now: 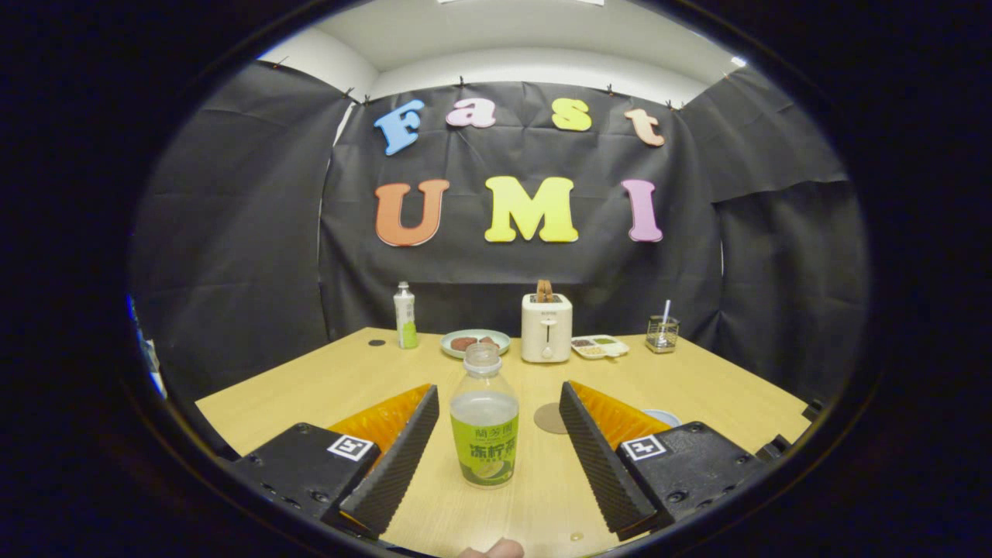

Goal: Take the bottle from table, then pour the juice into the cup, finally place the bottle on the coaster

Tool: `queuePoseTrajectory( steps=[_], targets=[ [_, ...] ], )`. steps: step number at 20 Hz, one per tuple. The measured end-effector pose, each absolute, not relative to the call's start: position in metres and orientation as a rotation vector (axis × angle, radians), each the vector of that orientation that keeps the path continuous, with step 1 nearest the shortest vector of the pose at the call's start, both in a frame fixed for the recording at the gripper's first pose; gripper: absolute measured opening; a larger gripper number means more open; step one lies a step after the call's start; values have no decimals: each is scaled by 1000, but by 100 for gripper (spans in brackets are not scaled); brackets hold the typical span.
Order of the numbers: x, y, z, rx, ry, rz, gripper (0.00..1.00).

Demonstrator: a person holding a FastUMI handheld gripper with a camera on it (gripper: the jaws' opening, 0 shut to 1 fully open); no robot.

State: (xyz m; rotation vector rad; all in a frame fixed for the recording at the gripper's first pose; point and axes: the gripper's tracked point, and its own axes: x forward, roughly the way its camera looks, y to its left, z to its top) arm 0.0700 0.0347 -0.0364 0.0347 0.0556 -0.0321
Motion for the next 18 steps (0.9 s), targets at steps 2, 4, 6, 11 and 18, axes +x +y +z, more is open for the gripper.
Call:
queuePoseTrajectory(
  steps=[2,4,6,11,18],
  targets=[
    [78,38,-40,26,66,-43,100],
    [86,42,-45,31,76,-46,100],
    [95,44,-51,33,91,-48,100],
    [120,51,-69,26,142,-52,100],
    [147,43,-88,33,206,-80,100]
  ],
)
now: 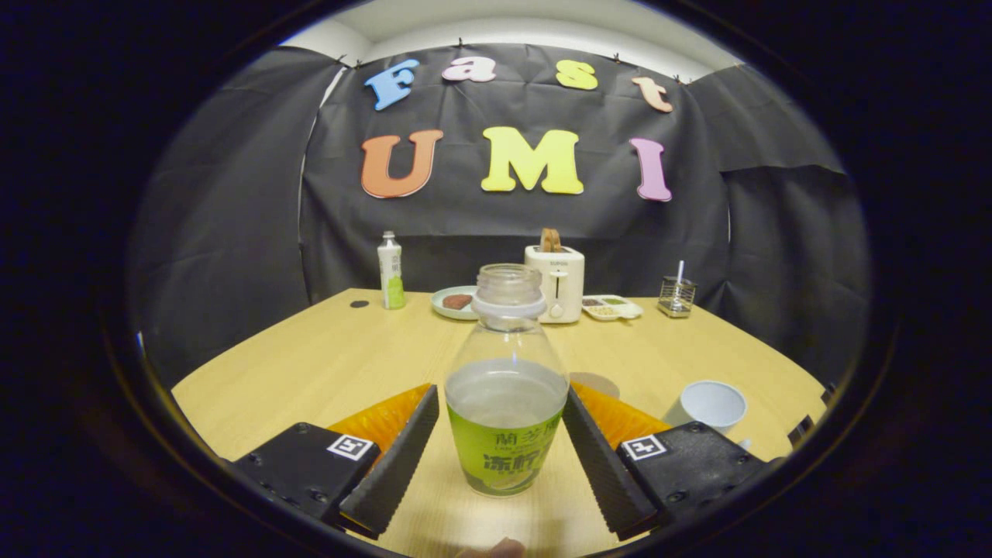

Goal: Take the bottle from table, then pour the juice into the cup, finally place the bottle on the coaster

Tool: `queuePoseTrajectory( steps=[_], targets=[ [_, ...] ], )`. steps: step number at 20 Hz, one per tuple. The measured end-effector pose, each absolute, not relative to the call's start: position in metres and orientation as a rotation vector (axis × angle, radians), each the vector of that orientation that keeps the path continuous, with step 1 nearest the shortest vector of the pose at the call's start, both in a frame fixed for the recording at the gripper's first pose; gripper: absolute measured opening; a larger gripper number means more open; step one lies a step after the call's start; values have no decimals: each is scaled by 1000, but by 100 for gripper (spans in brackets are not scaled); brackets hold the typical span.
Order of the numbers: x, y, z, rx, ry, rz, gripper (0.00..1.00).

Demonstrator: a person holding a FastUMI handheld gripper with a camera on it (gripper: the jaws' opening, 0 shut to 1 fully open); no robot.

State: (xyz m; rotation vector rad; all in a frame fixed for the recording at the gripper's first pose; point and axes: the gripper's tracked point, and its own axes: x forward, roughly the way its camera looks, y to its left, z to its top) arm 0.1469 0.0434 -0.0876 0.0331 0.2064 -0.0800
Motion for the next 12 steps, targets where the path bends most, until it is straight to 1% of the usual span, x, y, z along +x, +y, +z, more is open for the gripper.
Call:
queuePoseTrajectory(
  steps=[5,7,9,12],
  targets=[
    [158,33,-94,50,243,-104,100],
    [165,36,-94,49,244,-92,91],
    [158,38,-95,48,254,-91,81],
    [150,36,-94,18,277,-99,81]
  ],
)
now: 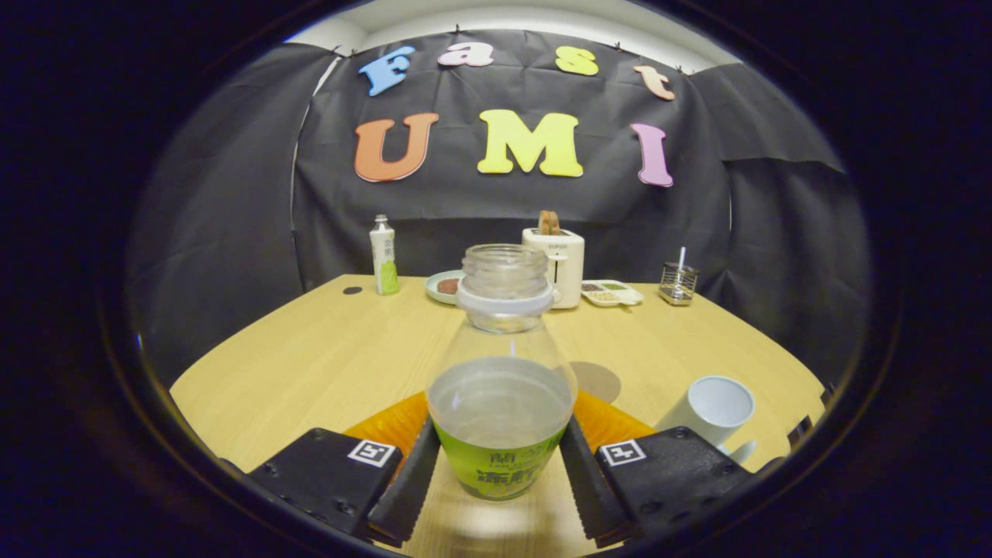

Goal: Take the bottle from table, then pour the juice into the cup, finally place the bottle on the coaster

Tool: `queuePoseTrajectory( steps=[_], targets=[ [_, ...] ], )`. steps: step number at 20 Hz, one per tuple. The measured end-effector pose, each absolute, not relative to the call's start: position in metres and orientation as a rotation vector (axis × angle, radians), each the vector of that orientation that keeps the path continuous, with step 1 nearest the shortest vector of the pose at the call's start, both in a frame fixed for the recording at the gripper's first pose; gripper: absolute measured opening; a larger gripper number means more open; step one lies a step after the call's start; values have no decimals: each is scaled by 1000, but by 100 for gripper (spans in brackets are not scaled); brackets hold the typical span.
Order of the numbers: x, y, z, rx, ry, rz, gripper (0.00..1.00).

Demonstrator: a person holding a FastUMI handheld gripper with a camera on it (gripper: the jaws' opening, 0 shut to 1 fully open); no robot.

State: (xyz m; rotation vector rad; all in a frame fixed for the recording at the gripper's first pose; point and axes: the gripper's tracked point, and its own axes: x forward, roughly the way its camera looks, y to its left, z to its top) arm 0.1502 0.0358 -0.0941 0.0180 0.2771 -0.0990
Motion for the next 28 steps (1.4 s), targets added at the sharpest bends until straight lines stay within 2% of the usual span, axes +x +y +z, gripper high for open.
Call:
queuePoseTrajectory(
  steps=[2,8,24,28],
  targets=[
    [144,30,-88,35,258,-122,81],
    [140,43,-92,155,246,-70,81],
    [126,43,-56,811,124,130,81],
    [121,33,-43,968,86,139,80]
  ],
)
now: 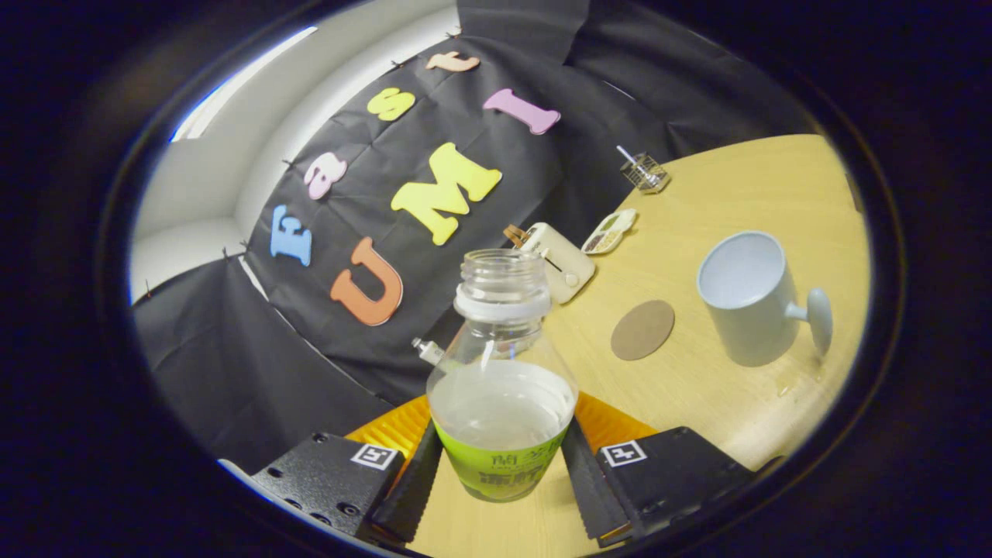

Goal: Take the bottle from table, then pour the juice into the cup, finally place the bottle on the coaster

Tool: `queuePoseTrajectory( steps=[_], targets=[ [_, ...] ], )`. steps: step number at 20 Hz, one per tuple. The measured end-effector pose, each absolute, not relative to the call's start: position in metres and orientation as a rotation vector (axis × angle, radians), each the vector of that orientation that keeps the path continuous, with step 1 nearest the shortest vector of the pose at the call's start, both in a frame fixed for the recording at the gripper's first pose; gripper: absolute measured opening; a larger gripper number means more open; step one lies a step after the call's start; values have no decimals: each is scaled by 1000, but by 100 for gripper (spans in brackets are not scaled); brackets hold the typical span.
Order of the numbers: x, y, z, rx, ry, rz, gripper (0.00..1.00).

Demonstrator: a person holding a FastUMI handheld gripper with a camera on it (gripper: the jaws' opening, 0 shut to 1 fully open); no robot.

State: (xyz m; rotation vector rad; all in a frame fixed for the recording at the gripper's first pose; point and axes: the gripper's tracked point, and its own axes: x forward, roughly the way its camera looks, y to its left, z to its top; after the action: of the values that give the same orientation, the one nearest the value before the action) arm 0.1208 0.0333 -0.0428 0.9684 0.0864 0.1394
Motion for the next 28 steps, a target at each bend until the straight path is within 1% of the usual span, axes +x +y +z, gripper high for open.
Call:
queuePoseTrajectory(
  steps=[6,13,17,22,28],
  targets=[
    [115,20,-24,1178,68,159,80],
    [112,11,-22,1212,70,192,80],
    [108,1,-10,1290,20,243,80],
    [110,-9,-9,1335,24,243,80],
    [116,-16,-20,1432,85,241,80]
  ],
)
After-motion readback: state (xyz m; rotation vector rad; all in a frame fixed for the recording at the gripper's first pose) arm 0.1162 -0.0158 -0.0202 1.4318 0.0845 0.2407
